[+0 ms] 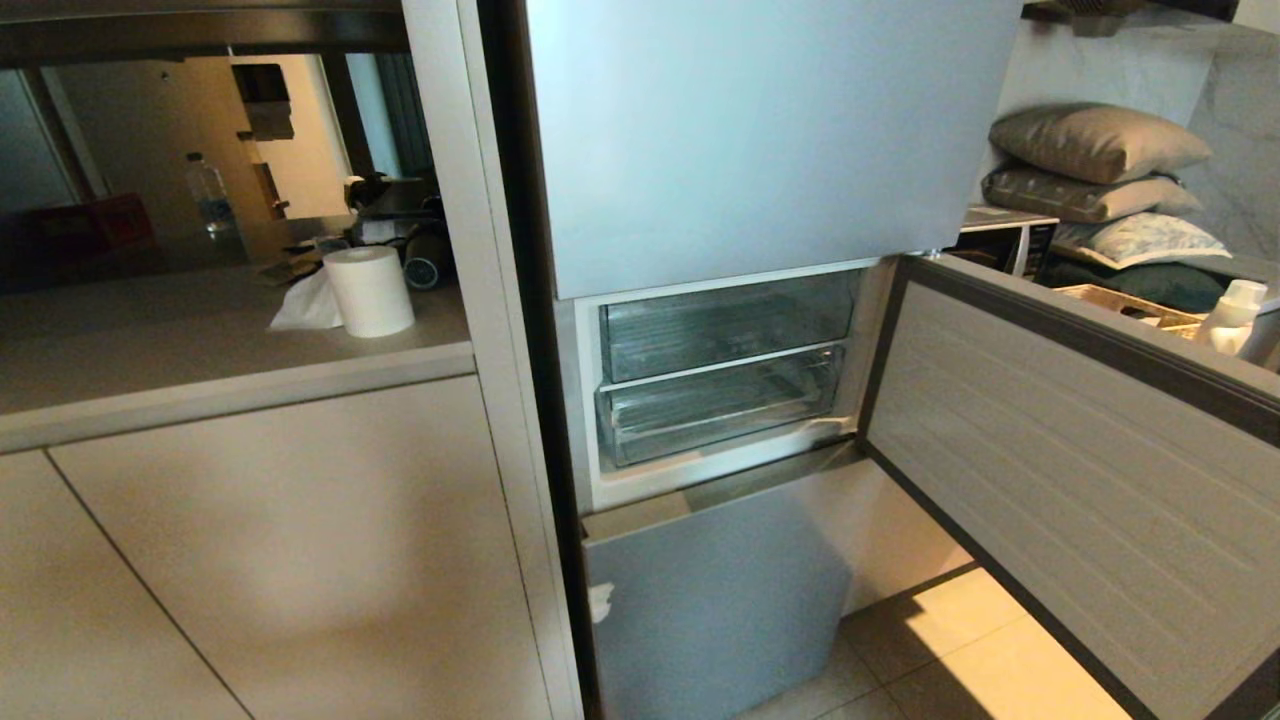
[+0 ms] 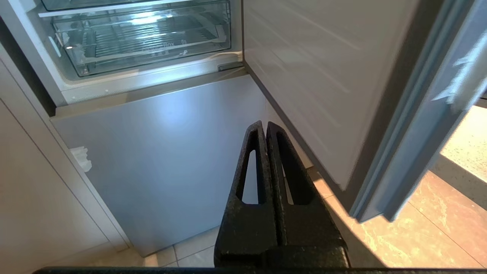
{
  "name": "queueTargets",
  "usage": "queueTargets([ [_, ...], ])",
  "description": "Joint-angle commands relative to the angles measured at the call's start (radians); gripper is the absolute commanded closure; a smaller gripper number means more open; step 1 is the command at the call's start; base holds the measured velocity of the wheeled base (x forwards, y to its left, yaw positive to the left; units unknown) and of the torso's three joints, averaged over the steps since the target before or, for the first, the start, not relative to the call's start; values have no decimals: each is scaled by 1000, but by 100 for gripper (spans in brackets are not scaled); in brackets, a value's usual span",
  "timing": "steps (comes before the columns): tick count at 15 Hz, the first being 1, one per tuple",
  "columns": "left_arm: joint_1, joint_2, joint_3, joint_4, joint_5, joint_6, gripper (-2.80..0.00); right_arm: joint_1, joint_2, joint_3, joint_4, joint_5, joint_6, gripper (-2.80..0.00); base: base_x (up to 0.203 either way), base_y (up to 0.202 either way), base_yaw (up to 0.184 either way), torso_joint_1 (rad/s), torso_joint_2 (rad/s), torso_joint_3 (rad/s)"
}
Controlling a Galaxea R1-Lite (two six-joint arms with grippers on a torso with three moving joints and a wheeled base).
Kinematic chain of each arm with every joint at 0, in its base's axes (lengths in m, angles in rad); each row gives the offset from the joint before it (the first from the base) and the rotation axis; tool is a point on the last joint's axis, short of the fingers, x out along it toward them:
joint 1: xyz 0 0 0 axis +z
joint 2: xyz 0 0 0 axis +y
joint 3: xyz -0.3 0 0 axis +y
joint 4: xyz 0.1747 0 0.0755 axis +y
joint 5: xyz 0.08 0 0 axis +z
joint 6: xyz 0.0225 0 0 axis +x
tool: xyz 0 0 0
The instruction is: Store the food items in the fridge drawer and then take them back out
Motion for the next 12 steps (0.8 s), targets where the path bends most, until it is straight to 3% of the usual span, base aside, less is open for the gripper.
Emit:
queueTargets([
  [1,16,-221,29,11,-85,42,0,1,1,0,0,-1,1,0,0,0,0,0,0,0],
  [2,22,-234,38,18,-95,50,0,1,1,0,0,0,1,0,0,0,0,0,0,0],
  [7,23,-234,40,19,-46,-117,0,1,1,0,0,0,1,0,0,0,0,0,0,0],
  [12,23,-234,40,19,-46,-117,0,1,1,0,0,0,1,0,0,0,0,0,0,0],
])
